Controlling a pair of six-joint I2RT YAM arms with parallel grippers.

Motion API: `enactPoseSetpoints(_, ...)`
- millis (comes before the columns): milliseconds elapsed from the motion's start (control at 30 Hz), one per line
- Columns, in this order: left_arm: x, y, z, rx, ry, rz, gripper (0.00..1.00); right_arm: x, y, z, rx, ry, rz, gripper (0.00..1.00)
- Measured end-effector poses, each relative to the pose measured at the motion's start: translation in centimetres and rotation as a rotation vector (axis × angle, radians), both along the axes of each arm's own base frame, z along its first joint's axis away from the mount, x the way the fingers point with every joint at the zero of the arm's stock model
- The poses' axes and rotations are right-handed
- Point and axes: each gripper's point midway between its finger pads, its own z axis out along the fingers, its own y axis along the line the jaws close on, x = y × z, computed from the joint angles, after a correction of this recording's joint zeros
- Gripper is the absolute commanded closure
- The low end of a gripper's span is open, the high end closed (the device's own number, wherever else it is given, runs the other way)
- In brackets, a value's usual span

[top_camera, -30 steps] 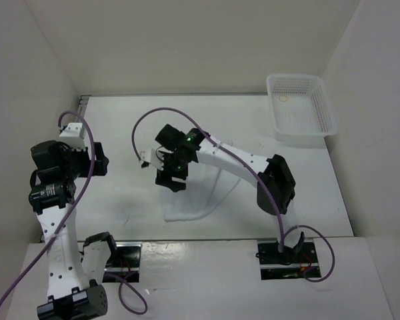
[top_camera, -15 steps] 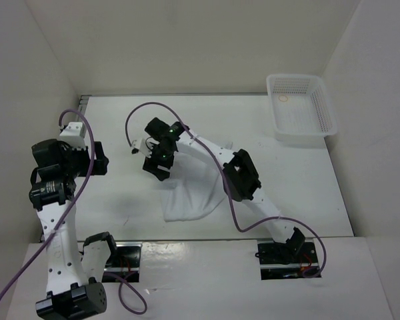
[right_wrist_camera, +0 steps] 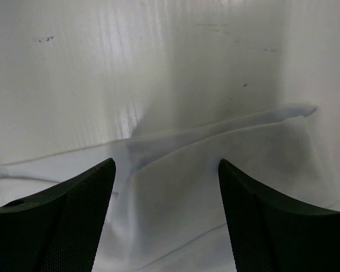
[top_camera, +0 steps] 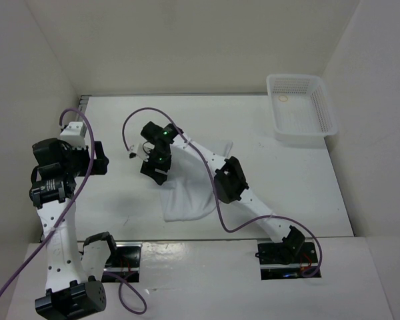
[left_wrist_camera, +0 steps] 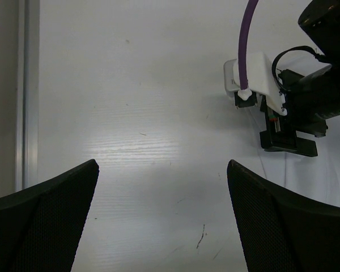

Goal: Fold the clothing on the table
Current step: Flatten the skirt out

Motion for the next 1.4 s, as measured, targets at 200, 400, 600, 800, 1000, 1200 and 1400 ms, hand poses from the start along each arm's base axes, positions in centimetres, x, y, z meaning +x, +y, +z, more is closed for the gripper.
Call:
enactPoseSetpoints(200, 0.0, 0.0, 0.0, 0.000, 0.000, 0.000, 0.00, 0.5, 1.0, 0.9, 0.018, -0.048, -0.018, 0.22)
enactPoseSetpoints(400, 0.0, 0.0, 0.0, 0.000, 0.000, 0.000, 0.00, 1.9, 1.5, 2.0, 0.037, -0.114, -0.066, 0.22)
enactPoseSetpoints(600, 0.0, 0.0, 0.0, 0.000, 0.000, 0.000, 0.00, 2.2, 0.8, -0.8, -0.026, -0.106, -0.099, 0.22)
enactPoseSetpoints(800, 0.0, 0.0, 0.0, 0.000, 0.000, 0.000, 0.00, 3.0, 0.8, -1.0, -0.034, -0.140, -0.142, 0.25)
enactPoseSetpoints(1000, 0.0, 0.0, 0.0, 0.000, 0.000, 0.000, 0.00, 3.7, 0.9, -1.2, -0.042, -0.171, -0.202, 0.30)
enactPoseSetpoints(1200, 0.0, 0.0, 0.0, 0.000, 0.000, 0.000, 0.00, 4.7, 0.4, -1.2, -0.036, -0.151, -0.296, 0.29)
enactPoseSetpoints(1400, 0.0, 0.0, 0.0, 0.000, 0.000, 0.000, 0.00, 10.0, -2.9, -0.8, 0.042, -0.038, -0.524, 0.28)
